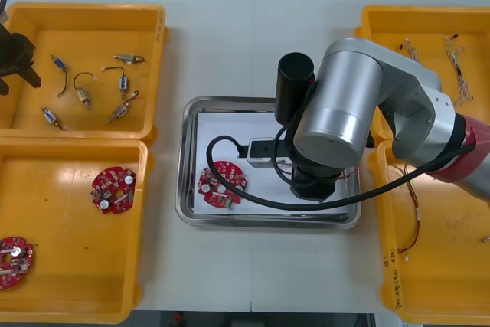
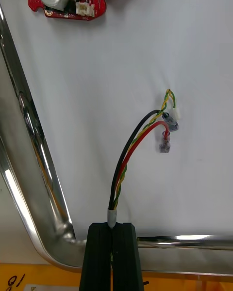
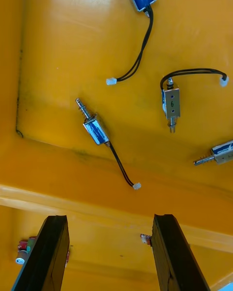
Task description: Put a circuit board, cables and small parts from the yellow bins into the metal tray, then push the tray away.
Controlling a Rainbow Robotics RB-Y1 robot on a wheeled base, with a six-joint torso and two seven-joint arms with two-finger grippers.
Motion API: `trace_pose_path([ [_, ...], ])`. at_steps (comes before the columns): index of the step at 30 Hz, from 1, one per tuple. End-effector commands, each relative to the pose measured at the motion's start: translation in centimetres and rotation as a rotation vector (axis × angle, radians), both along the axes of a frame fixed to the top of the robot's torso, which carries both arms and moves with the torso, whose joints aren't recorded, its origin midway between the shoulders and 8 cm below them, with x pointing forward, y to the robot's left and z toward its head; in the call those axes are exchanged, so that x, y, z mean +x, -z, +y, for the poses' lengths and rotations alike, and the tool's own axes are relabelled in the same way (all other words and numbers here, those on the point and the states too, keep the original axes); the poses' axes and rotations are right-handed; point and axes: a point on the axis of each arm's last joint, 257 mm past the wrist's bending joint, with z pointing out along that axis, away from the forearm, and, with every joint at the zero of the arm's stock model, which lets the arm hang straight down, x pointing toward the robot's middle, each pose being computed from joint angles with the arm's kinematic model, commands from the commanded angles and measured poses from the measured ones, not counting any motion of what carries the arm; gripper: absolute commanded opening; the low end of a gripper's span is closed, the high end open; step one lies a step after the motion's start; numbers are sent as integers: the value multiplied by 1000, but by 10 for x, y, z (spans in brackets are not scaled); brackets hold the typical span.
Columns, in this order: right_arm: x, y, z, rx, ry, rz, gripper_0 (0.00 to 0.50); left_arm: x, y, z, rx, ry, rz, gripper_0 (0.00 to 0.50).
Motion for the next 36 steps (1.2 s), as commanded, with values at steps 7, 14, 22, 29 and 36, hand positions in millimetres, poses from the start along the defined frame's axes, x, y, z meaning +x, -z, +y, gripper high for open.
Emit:
trace_pose_path([
  [7, -16, 33, 13, 58, 50, 19, 0, 34, -20, -5, -24, 61, -84, 500],
  [14, -15, 39, 17, 69, 45, 0, 11, 41, -7, 2, -18, 77, -84, 500],
  [22, -7, 46, 16, 75, 61, -14, 58, 47, 12, 7, 66, 97, -69, 500],
  [29, -3, 50, 18, 96, 72, -17, 373, 52, 28, 7, 67, 107, -68, 500],
  [36, -1, 49, 16, 98, 93, -26, 500, 53, 39, 10, 79, 120, -63, 500],
])
